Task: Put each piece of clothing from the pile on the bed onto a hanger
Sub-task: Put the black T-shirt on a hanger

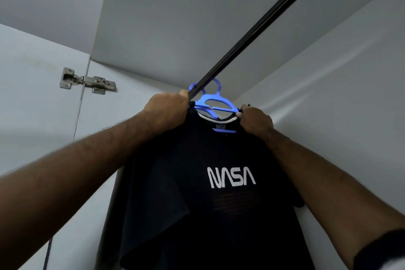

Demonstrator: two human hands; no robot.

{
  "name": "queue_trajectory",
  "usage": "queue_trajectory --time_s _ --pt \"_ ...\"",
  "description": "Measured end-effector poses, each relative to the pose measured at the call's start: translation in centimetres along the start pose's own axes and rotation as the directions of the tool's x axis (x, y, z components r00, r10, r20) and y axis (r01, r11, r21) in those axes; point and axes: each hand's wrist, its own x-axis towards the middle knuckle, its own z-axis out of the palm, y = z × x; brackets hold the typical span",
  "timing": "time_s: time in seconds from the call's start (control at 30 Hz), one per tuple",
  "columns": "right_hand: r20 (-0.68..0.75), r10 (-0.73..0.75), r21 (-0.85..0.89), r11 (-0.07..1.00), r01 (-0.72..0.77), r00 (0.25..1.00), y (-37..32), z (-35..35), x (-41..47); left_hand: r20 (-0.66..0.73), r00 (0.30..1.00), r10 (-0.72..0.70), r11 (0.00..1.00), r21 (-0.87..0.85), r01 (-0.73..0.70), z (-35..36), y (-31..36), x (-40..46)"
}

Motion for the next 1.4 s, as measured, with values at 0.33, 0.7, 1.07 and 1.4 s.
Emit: queue_trajectory --time_s 0.33,0.7,1.07,1.4 --pt "0.006 -0.117 -0.021 0.993 0.118 0.993 -2.0 0.8 0.9 0.06 0.998 -0.033 0.996 0.082 0.028 -0.5 -1.1 -2.4" --pt "-0.109 -0.235 0.026 0.971 0.24 0.966 -3.2 1.3 -5.6 0.061 0.995 0.082 0.955 0.281 -0.096 0.5 -1.6 -7.6" --pt "0.03 -0.527 0.334 0.806 0.489 0.849 -12.7 1.8 -35.6 0.284 0.948 0.141 0.989 0.005 -0.149 -2.2 -0.9 -34.8" --pt "0.238 -0.787 0.635 0.57 0.522 0.57 -33.7 -2.4 -65.0 0.679 0.726 -0.105 0.994 0.062 0.086 -22.6 -10.6 -68.4"
